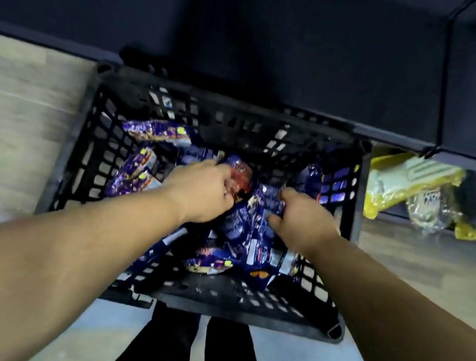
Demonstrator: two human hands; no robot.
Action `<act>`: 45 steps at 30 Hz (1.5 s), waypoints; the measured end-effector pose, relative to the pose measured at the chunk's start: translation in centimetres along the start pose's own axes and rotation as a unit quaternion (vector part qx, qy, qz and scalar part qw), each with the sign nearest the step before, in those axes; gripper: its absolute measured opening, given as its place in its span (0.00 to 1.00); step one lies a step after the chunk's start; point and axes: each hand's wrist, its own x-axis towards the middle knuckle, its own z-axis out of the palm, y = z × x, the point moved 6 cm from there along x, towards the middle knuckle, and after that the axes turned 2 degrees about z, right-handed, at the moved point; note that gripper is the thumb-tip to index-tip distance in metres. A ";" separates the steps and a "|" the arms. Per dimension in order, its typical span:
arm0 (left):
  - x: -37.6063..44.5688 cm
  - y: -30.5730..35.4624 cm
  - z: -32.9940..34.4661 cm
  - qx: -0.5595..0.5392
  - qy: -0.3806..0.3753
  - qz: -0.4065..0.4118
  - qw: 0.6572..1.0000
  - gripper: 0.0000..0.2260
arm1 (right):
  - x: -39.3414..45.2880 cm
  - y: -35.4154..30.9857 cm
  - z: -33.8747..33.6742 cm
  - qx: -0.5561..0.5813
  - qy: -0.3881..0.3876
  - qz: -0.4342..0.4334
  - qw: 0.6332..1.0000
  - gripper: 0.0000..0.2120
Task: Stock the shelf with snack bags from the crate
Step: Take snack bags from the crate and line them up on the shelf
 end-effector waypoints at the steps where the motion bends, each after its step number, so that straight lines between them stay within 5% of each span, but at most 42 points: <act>1: 0.5 -0.2 1.1 -0.004 -0.010 -0.004 1.000 0.17 | 0.3 0.2 1.2 -0.001 -0.012 0.005 1.000 0.23; 7: 2.6 -0.2 7.5 -0.036 -0.077 -0.017 0.996 0.21 | 1.6 1.7 7.8 -0.027 -0.072 0.023 0.997 0.31; 12: 3.2 -0.3 11.0 -0.062 -0.111 -0.036 0.991 0.24 | 2.3 2.7 11.6 -0.038 -0.150 0.003 0.988 0.53; 16: 4.0 -0.3 13.0 -0.093 -0.119 -0.061 0.987 0.28 | 3.7 3.5 14.0 -0.064 -0.168 0.013 0.984 0.58; 23: 5.2 -0.8 14.7 -0.097 -0.112 -0.095 0.984 0.25 | 5.1 3.4 13.3 -0.001 -0.082 0.011 0.997 0.53; 29: 5.2 -0.9 14.2 -0.136 -0.098 -0.097 0.981 0.20 | 5.1 2.8 9.5 0.132 -0.010 0.016 0.991 0.32; 34: 4.5 -1.8 10.3 -0.201 -0.030 -0.088 0.975 0.19 | 4.8 1.8 6.6 0.338 -0.002 0.016 0.941 0.14; 38: 4.5 -3.4 6.6 -0.243 0.028 -0.106 0.964 0.05 | 5.3 2.3 6.3 0.471 0.002 0.072 0.879 0.01; 45: 5.0 -4.6 3.5 -0.204 0.071 -0.141 0.966 0.10 | 5.7 3.3 9.0 0.511 -0.070 0.153 0.843 0.03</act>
